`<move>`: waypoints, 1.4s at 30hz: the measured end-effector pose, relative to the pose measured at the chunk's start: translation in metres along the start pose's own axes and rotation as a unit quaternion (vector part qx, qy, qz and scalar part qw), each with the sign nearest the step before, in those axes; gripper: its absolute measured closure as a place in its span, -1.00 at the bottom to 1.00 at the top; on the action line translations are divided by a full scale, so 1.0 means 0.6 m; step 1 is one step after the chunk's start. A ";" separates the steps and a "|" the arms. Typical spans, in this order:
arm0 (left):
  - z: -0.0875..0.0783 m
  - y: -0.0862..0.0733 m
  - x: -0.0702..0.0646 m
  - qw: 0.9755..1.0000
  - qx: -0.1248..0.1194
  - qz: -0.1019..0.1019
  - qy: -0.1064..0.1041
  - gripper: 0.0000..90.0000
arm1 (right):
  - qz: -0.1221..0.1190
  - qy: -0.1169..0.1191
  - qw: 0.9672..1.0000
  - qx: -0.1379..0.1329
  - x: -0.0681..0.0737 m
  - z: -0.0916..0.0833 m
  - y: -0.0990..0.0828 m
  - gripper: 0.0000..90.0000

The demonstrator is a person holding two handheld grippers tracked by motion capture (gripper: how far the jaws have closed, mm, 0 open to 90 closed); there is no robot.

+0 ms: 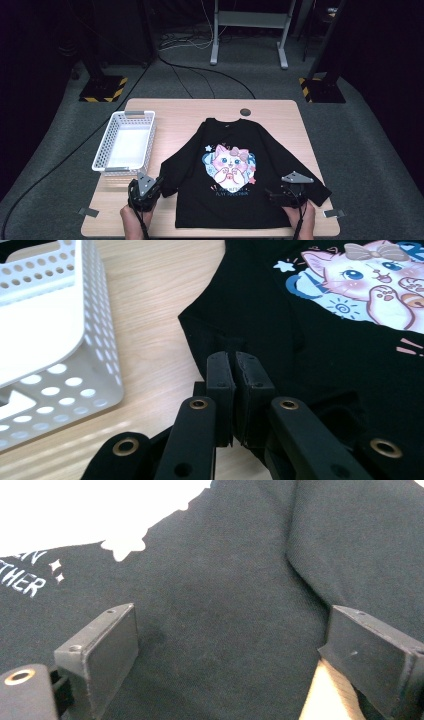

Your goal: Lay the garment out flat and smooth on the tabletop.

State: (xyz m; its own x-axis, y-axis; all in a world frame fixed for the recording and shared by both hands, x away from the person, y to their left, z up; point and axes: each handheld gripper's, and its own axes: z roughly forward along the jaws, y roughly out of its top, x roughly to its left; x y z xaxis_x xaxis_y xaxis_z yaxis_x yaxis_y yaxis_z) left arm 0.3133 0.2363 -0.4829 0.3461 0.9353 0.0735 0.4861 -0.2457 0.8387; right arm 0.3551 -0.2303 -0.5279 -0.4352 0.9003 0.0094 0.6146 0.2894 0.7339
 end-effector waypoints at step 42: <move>0.007 -0.065 0.108 0.996 0.050 -0.067 0.025 0.85 | 0.000 0.000 1.000 0.000 0.000 0.000 0.000 -0.85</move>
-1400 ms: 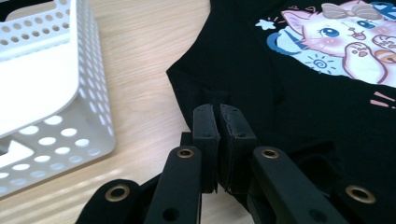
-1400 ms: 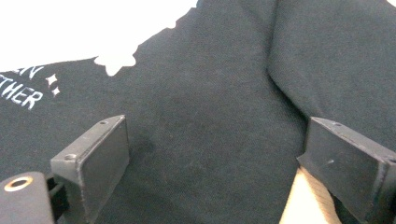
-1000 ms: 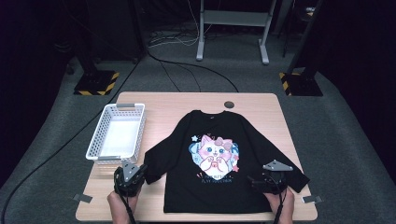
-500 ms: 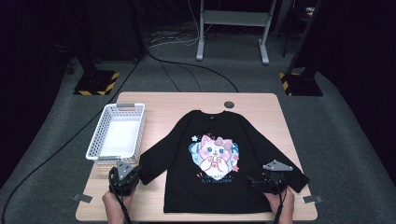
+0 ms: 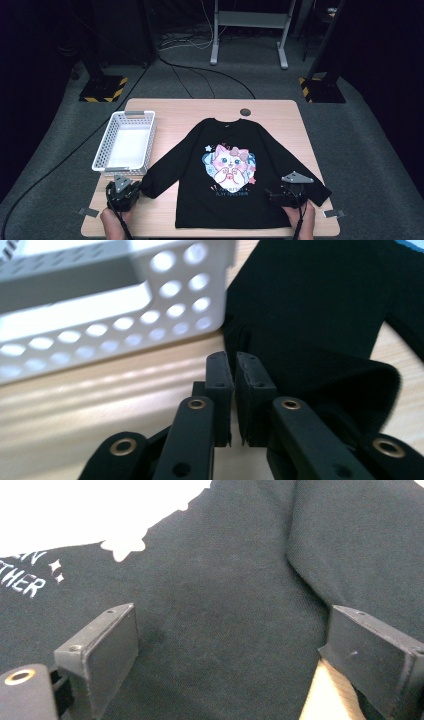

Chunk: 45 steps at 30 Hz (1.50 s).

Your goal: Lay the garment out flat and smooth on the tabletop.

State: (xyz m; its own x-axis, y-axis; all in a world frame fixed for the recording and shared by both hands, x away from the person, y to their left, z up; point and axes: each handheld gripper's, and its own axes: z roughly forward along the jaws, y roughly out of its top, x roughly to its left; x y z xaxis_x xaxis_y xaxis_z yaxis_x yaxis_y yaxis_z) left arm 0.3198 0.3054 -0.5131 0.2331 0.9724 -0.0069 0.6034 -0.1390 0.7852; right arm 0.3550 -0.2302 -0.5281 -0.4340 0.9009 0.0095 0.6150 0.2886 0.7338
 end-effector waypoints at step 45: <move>0.036 -0.007 0.018 0.999 0.031 -0.030 0.022 -0.76 | -0.005 0.014 1.000 -0.026 -0.004 -0.023 -0.017 -0.97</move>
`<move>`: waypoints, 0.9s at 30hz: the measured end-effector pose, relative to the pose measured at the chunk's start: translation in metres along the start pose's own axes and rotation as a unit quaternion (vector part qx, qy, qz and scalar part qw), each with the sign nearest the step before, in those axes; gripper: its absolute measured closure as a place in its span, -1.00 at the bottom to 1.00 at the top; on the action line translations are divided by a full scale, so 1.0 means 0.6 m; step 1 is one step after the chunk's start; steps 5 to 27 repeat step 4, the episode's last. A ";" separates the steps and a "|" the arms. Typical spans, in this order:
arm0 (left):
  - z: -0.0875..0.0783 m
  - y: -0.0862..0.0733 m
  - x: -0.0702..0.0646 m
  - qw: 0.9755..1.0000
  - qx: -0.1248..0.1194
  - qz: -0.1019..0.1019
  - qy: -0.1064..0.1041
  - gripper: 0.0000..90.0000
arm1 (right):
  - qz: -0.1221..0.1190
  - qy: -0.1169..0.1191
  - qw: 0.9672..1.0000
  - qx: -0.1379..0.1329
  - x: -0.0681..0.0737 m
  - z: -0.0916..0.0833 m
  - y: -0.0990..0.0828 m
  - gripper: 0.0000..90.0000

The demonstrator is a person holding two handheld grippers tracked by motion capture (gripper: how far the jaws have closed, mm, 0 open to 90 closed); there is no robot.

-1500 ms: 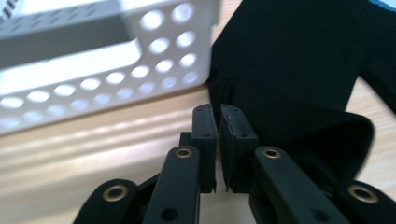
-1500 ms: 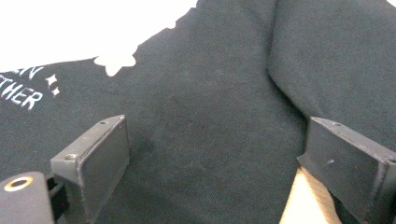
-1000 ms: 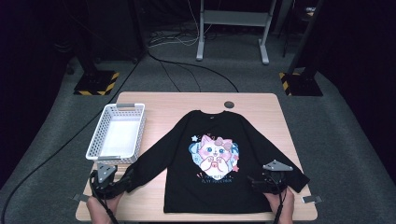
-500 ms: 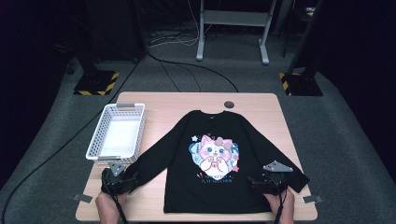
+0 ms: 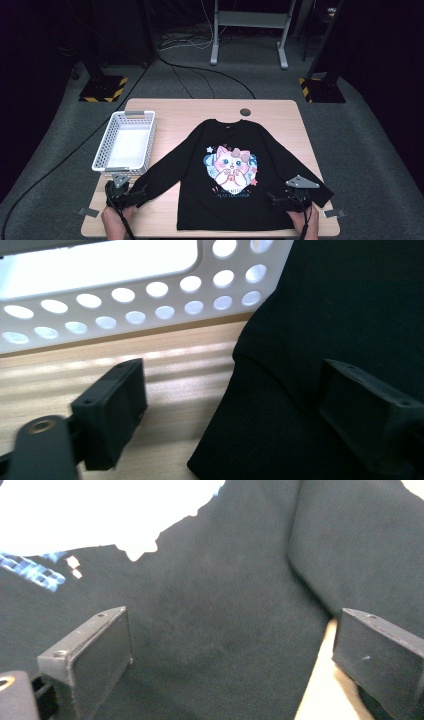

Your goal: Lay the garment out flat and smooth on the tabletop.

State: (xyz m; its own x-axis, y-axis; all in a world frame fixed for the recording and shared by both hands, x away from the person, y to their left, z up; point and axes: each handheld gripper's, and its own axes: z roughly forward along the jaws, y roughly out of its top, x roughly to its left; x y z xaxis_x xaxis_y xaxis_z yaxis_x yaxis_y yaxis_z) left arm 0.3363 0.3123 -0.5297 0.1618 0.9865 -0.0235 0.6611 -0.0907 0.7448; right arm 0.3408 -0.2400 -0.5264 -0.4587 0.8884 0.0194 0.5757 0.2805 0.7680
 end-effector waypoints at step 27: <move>0.000 0.000 0.001 1.000 0.000 -0.002 -0.003 -0.94 | 0.030 0.005 0.999 -0.020 -0.014 -0.009 -0.005 -1.00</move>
